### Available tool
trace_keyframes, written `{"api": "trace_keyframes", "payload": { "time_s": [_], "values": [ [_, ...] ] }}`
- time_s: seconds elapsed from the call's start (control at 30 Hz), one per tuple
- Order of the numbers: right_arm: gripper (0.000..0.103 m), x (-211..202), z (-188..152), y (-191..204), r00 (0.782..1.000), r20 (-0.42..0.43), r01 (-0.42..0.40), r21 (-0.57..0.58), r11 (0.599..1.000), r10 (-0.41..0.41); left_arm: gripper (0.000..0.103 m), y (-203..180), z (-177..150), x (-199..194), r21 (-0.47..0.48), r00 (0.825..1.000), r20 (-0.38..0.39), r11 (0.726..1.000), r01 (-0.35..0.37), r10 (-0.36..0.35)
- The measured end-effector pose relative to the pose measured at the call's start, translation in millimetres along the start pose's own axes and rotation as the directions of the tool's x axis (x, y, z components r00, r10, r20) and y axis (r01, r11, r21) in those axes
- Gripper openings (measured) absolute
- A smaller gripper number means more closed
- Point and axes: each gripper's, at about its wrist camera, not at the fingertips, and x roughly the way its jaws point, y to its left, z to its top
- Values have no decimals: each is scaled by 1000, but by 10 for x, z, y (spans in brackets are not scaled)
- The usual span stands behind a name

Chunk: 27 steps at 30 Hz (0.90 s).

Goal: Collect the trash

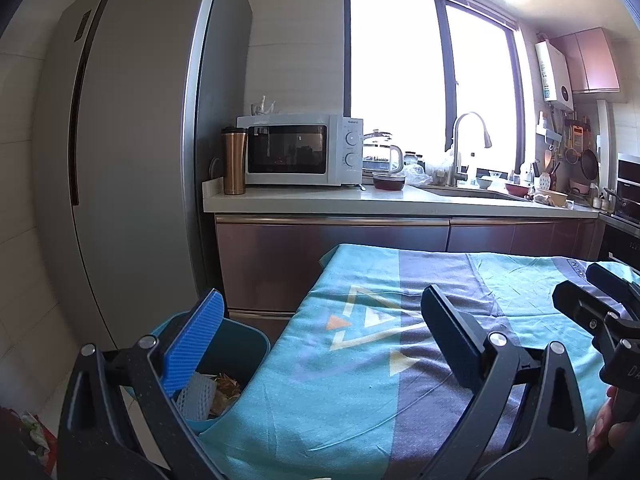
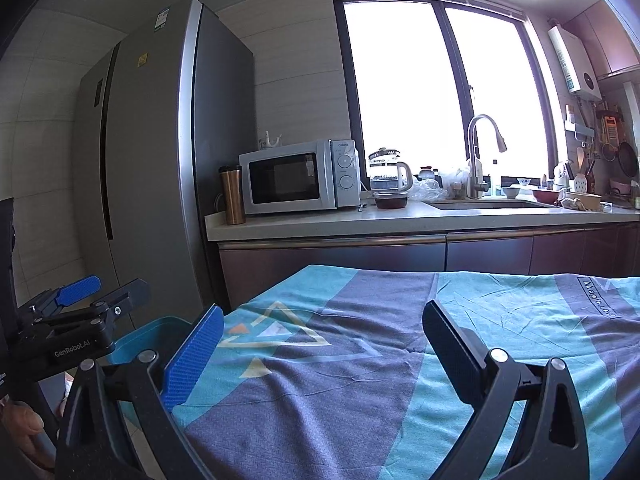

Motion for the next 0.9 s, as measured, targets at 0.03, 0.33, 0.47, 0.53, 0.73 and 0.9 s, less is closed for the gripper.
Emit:
{"api": "trace_keyframes", "payload": {
  "time_s": [0.03,0.33,0.47,0.53,0.73,0.9],
  "values": [
    [96,1,2,-5,1000,0,1,1,1000,-1,97,0,2,4,0,1000,0,1000,1,-1],
    [96,-11,5,-15,1000,2,6,4,1000,-6,97,-8,-6,1,-2,1000,4,1000,-4,4],
    [96,-10,6,-32,1000,0,7,7,1000,-7,97,-8,-4,-3,-2,1000,4,1000,-4,4],
    [96,-7,9,-33,1000,-2,7,6,1000,-7,97,-11,-7,-4,-1,1000,5,1000,-4,4],
    [96,-4,9,-39,1000,-3,7,8,1000,-7,97,-10,-6,4,-3,1000,6,1000,-1,1],
    [96,0,6,-43,1000,-5,6,8,1000,-6,97,-15,-3,16,-2,1000,5,1000,-3,3]
  ]
}}
